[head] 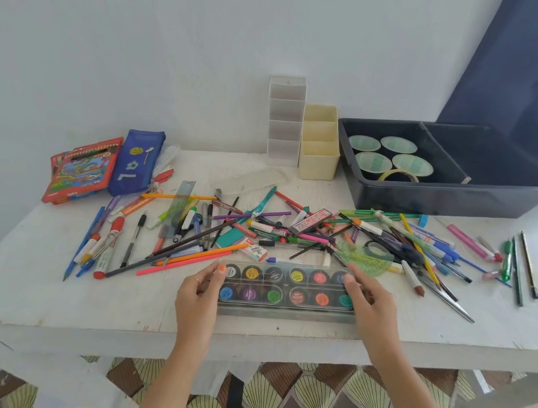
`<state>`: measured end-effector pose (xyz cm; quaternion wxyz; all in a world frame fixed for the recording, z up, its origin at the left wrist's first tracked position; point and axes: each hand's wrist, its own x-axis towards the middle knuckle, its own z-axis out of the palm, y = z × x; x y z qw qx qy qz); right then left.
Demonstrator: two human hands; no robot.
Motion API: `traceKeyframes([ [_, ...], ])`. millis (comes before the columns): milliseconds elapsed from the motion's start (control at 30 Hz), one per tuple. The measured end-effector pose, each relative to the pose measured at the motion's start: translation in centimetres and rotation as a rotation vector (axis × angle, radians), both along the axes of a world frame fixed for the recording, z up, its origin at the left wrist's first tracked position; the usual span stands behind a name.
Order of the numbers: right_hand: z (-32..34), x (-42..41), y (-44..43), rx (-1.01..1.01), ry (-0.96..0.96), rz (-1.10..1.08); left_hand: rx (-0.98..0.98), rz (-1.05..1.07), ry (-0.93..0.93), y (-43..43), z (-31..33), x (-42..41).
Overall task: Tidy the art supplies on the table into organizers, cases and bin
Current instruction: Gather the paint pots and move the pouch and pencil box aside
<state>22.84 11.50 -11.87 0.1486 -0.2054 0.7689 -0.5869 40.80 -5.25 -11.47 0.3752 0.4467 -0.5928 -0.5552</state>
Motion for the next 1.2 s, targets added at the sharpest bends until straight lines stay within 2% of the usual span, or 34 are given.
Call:
traceKeyframes([
  [200,0.5,2.1,0.8,-0.054,-0.017,-0.196,0.04,0.048,0.057,1.0,0.2,0.8],
  [333,-0.1,4.2,1.2,-0.079,-0.037,-0.248,0.09,0.037,0.123,2.8,-0.4,1.7],
  [700,-1.2,4.3,2.0,-0.007,0.154,-0.12,0.056,-0.085,0.161,3.5,-0.4,2.3],
  [833,-1.6,4.0,2.5,-0.003,0.236,-0.067,-0.011,-0.156,0.054,3.5,-0.8,2.7],
  [1000,-2.0,3.8,2.6,-0.004,0.305,-0.042,-0.118,-0.145,-0.06,3.7,-1.1,2.5],
  [1200,-2.1,3.7,2.9,0.045,0.369,0.004,-0.158,-0.107,-0.071,3.3,-1.6,2.5],
])
